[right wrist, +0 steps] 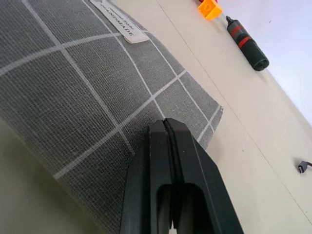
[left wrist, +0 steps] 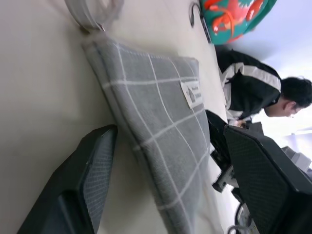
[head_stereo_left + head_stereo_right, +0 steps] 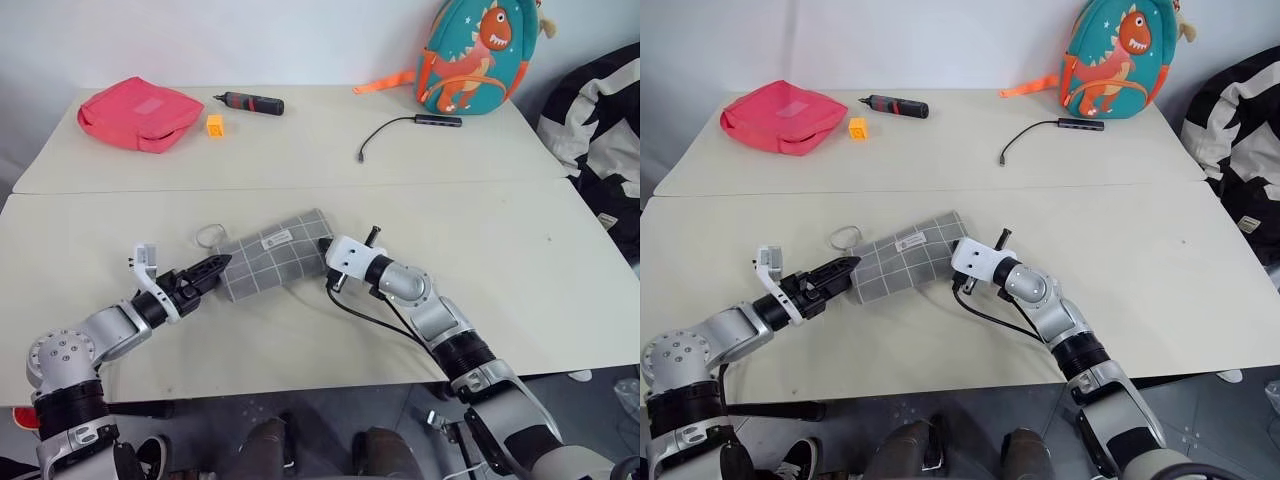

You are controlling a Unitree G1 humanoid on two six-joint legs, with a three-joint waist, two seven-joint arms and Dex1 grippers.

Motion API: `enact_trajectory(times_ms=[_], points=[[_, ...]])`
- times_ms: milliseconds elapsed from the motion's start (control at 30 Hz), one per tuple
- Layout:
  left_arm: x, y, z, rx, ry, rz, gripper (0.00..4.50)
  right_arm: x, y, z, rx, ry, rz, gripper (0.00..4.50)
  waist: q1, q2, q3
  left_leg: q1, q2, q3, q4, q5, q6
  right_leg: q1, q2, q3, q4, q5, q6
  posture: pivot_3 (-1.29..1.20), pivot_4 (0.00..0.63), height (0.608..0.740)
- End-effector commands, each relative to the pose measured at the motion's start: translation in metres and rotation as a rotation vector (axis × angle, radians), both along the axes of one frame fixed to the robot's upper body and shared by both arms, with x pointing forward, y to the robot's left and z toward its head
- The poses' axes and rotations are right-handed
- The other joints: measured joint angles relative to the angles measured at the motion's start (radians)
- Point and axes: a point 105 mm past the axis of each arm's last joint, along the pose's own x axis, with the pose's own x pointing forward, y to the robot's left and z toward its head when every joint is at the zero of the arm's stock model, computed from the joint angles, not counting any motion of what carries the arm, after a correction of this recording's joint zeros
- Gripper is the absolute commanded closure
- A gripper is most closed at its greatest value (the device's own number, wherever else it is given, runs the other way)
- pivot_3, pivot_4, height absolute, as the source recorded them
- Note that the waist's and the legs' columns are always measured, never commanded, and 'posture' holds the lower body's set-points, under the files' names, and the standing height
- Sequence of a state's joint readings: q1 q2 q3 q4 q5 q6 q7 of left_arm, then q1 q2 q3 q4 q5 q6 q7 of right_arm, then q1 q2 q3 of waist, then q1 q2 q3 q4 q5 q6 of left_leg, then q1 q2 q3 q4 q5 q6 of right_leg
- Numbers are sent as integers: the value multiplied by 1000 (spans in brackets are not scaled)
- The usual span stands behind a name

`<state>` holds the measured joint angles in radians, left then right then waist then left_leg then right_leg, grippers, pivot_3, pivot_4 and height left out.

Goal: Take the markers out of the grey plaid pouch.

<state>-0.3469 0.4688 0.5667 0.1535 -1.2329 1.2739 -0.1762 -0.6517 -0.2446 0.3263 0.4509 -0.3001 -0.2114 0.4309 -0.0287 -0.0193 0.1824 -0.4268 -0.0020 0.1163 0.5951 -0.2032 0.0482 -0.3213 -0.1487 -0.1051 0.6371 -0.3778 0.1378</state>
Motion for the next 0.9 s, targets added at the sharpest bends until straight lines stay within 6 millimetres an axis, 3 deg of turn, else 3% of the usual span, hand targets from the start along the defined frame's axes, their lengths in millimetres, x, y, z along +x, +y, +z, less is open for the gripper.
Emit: enact_trajectory(times_ms=[33, 133, 233, 567, 800, 900], points=[[-1, -12, -15, -7, 67, -35, 776, -4, 4, 12, 27, -33, 23, 4482, 1, 0, 0, 0, 0, 0, 0, 0, 0, 0, 0, 0, 0, 0, 0, 0, 150, 740], [2, -14, -13, -1, 45, -24, 776, -4, 4, 14, 30, -34, 23, 4482, 1, 0, 0, 0, 0, 0, 0, 0, -1, 0, 0, 0, -1, 0, 0, 0, 150, 740], [7, -8, -15, 26, 44, 19, 1387, -4, 3, 14, 32, -30, 23, 4500, 1, 0, 0, 0, 0, 0, 0, -1, -1, 0, 0, 0, -1, 0, 0, 0, 150, 740], [6, -12, -15, 69, -1, 24, 4434, -5, 5, 14, 34, -24, 32, 4500, 1, 0, 0, 1, 0, 0, 0, -1, -4, 0, 0, 0, -2, 0, 0, 0, 150, 740], [12, 4, -3, 170, -159, 142, 4471, -10, 0, 19, 57, -6, 52, 4500, -1, 0, 0, 1, 0, 1, -1, -1, -6, -1, 0, 0, -2, -1, -1, 0, 150, 740], [19, 12, 18, 300, -325, 215, 4500, -16, -7, 40, 234, 88, 88, 3916, 0, 0, 0, 1, 1, 2, -2, -1, -6, -1, 1, 0, -4, -1, -2, 0, 150, 740]])
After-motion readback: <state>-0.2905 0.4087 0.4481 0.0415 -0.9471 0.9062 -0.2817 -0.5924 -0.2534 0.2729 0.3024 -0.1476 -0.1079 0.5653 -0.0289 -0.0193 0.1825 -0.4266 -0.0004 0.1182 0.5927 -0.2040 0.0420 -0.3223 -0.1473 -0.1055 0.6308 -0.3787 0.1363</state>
